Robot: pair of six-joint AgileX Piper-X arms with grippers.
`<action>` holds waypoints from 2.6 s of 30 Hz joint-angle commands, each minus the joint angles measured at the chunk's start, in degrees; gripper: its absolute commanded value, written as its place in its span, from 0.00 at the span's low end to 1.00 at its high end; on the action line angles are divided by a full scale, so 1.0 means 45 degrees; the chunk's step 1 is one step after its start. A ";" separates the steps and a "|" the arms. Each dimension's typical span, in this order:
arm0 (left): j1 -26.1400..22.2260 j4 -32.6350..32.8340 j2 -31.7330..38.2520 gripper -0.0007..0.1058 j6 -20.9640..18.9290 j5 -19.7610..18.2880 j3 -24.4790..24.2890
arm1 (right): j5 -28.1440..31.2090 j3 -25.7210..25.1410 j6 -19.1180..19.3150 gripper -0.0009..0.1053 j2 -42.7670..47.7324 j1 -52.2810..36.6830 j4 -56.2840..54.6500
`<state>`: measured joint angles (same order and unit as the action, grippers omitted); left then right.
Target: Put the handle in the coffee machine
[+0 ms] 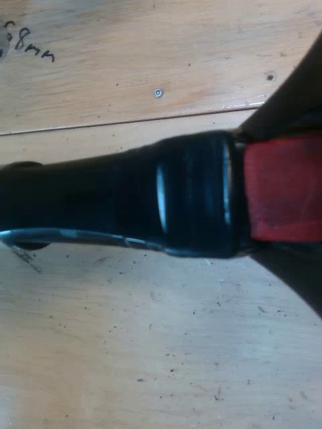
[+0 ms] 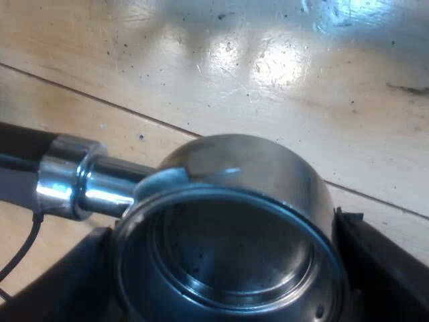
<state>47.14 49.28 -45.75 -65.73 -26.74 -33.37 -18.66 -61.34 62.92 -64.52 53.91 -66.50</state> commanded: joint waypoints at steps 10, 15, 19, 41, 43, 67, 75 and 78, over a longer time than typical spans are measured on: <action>0.0002 -0.0263 0.0065 0.01 0.0062 -0.0978 -0.0019 | -0.0574 -0.0224 0.0375 0.82 0.0110 0.0016 0.0525; 0.0002 -0.0263 0.0065 0.01 0.0062 -0.0978 -0.0019 | -0.0324 -0.0224 0.0432 0.94 0.0110 0.0016 0.0525; 0.0002 -0.0263 0.0065 0.01 0.0062 -0.0978 -0.0019 | 0.0056 -0.0224 0.0456 0.93 0.0110 0.0016 0.0525; -0.6478 0.1963 0.0200 0.01 0.1648 -0.1687 -0.0088 | 0.6736 -0.2421 0.0930 0.68 0.0135 0.3719 0.0169; -0.7138 0.2080 0.0200 0.01 0.1818 -0.1884 -0.0117 | 0.6804 -0.2421 0.0900 0.68 0.0135 0.4029 0.0456; -1.1357 0.0225 -0.1986 0.01 0.3761 -0.3535 -0.0115 | 1.4618 0.2278 0.2654 0.43 0.0105 0.5580 1.1348; -1.1357 -0.1025 -0.2456 0.01 0.3727 -0.3774 -0.0115 | 1.5015 0.3554 0.7152 0.43 -0.1196 0.5580 1.6910; -1.1357 -0.1614 -0.2908 0.01 0.3727 -0.3774 -0.0115 | 1.5399 0.3554 0.7719 0.43 -0.2379 0.5556 1.8901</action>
<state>-4.00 44.67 -58.42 -48.99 -40.32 -32.92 48.70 -45.28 95.87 -73.30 78.86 12.92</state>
